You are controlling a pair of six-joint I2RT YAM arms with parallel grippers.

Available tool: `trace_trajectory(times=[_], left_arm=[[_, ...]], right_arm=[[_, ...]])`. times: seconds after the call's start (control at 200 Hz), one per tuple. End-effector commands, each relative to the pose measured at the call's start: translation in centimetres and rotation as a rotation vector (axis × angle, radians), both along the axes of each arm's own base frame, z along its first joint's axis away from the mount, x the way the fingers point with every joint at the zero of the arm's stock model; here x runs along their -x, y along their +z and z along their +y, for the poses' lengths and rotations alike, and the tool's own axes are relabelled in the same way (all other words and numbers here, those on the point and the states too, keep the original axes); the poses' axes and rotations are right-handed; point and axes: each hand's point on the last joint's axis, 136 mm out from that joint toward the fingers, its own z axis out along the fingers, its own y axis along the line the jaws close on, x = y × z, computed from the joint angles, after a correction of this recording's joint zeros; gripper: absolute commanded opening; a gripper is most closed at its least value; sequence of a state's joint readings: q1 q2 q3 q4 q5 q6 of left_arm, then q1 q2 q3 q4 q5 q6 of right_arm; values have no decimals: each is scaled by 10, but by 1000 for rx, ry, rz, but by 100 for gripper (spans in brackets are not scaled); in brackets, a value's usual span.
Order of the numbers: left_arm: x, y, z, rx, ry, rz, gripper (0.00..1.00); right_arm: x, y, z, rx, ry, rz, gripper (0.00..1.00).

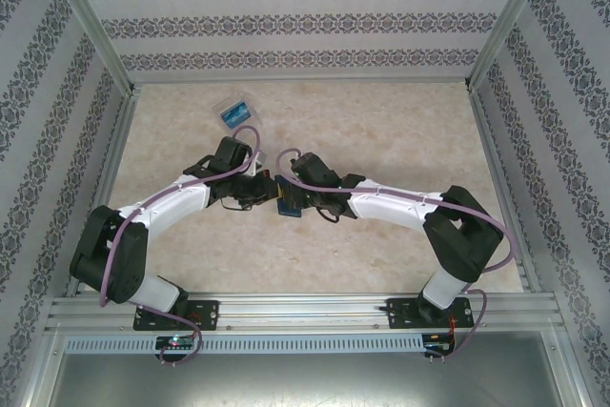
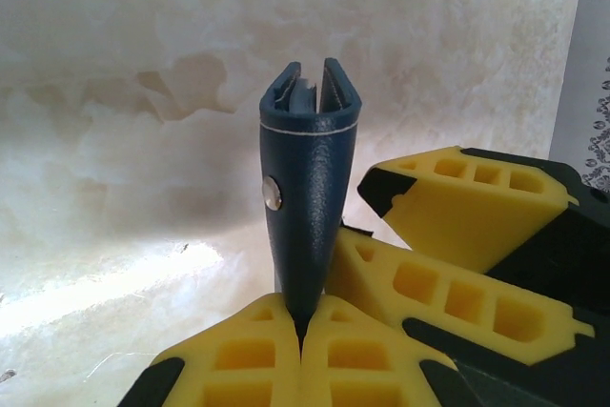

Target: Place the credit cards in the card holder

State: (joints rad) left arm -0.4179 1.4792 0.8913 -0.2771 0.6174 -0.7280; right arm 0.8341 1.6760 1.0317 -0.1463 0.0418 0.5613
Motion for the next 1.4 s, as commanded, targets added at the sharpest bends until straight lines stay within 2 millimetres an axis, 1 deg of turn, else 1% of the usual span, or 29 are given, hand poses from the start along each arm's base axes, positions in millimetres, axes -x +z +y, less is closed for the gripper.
trace_trajectory(times=[0.0, 0.045, 0.205, 0.33, 0.415, 0.57, 0.684, 0.749, 0.824, 0.889, 0.994, 1.094, 1.119, 1.229, 1.254, 1.269, 1.299, 1.324, 1.349, 1.384, 1.394], left_arm=[[3, 12, -13, 44, -34, 11, 1], [3, 10, -11, 39, -24, 15, 1], [4, 8, -8, 20, -8, 18, 1], [4, 4, -5, 9, 4, 17, 1], [4, 0, -5, 3, -1, 28, 1], [3, -8, -3, -23, 7, 38, 1], [-2, -13, -7, -14, 2, 43, 0], [-5, -20, -8, -23, 14, 52, 0], [-8, -27, -16, -16, 8, 41, 1], [-12, -35, -28, -3, -8, 39, 3], [-15, -50, -45, 17, -41, 48, 11], [-19, -59, -59, 61, -74, 56, 23], [-21, -60, -60, 63, -80, 56, 25], [-23, -61, -58, 35, -95, 45, 40], [-22, -61, -57, 28, -100, 41, 42], [-23, -61, -57, 25, -101, 37, 46], [-22, -60, -56, 18, -106, 33, 47], [-22, -59, -55, 15, -111, 32, 53], [-21, -58, -56, 16, -119, 31, 55], [-20, -56, -57, 25, -133, 29, 67], [-20, -55, -58, 29, -138, 28, 71]], right_arm=[[-10, -6, -5, 54, -40, -30, 38], [-10, -7, -6, 63, -48, -34, 37], [-13, -11, -17, 90, -102, -46, 18], [-11, -8, -20, 80, -113, -55, 7], [-10, -8, -27, 82, -131, -60, 0], [-8, -7, -45, 43, -165, -30, 0], [-4, -8, -64, 10, -182, -6, 0], [-1, -8, -75, -8, -188, -5, 0], [2, -8, -85, -29, -182, 3, 0], [4, -9, -95, -33, -189, 11, 0], [6, -8, -106, -61, -203, 29, 0], [8, -9, -115, -79, -219, 41, 0], [8, -10, -118, -74, -232, 41, 0], [10, -17, -141, -39, -313, 48, 0], [10, -17, -143, -45, -316, 52, 0], [10, -16, -143, -48, -313, 53, 0], [11, -16, -144, -53, -308, 56, 0], [11, -14, -144, -59, -301, 57, 0], [12, -12, -143, -64, -292, 55, 0], [13, -7, -139, -81, -271, 50, 0], [13, -6, -138, -88, -265, 49, 0]])
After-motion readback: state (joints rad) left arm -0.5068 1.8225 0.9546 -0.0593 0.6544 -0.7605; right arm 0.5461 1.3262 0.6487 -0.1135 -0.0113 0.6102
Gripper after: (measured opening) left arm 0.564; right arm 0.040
